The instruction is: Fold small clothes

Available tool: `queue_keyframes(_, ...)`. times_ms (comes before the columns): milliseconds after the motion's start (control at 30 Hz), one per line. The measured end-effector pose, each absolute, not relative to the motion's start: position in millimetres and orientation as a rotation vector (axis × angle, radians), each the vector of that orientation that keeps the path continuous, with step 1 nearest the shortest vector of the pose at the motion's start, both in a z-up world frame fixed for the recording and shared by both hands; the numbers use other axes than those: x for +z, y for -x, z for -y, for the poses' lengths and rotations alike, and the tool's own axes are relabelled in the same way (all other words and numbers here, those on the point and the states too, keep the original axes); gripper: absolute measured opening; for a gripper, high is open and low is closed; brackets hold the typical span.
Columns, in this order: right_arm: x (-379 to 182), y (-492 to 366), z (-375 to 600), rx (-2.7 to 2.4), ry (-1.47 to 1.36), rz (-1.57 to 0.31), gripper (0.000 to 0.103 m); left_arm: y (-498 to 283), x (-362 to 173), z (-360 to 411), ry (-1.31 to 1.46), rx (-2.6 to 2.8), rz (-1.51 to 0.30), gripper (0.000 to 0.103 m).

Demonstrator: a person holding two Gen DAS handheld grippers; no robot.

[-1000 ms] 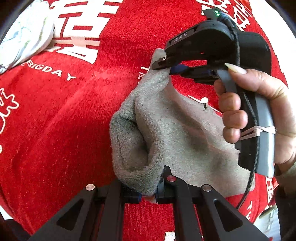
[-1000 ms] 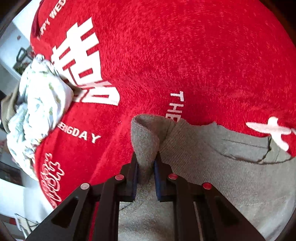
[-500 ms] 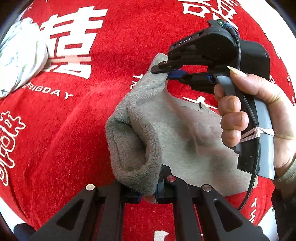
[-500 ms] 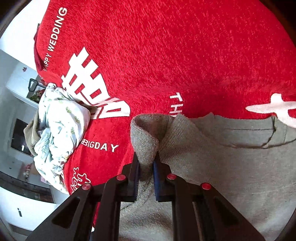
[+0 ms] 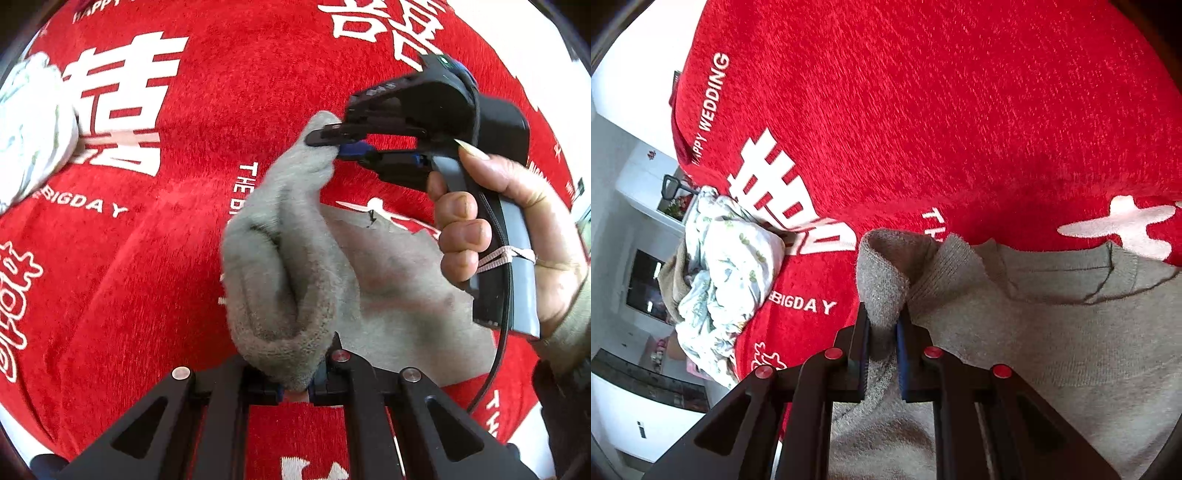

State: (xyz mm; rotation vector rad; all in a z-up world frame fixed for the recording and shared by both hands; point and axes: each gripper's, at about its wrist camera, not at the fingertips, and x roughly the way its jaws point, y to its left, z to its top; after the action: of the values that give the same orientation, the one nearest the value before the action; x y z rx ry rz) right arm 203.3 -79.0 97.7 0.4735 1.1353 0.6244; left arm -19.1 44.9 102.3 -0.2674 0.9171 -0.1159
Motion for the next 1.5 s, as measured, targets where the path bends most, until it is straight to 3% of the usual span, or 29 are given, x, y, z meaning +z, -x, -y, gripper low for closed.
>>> queue_keyframes(233,103.8,-201.3,90.1,0.645,-0.496,-1.115,0.013,25.3,101.5,-53.9,0.32,-0.137,-0.924,0.008)
queue_keyframes(1200,100.6,-197.6,231.3,0.581,-0.622,-1.087,0.012,24.6,119.7,99.9,-0.037,-0.184,-0.918,0.008)
queue_keyframes(1500,107.1,-207.1,255.8,0.625,-0.508,-1.115,0.009,25.2,107.2,154.4,-0.221,-0.167,-0.933,0.008)
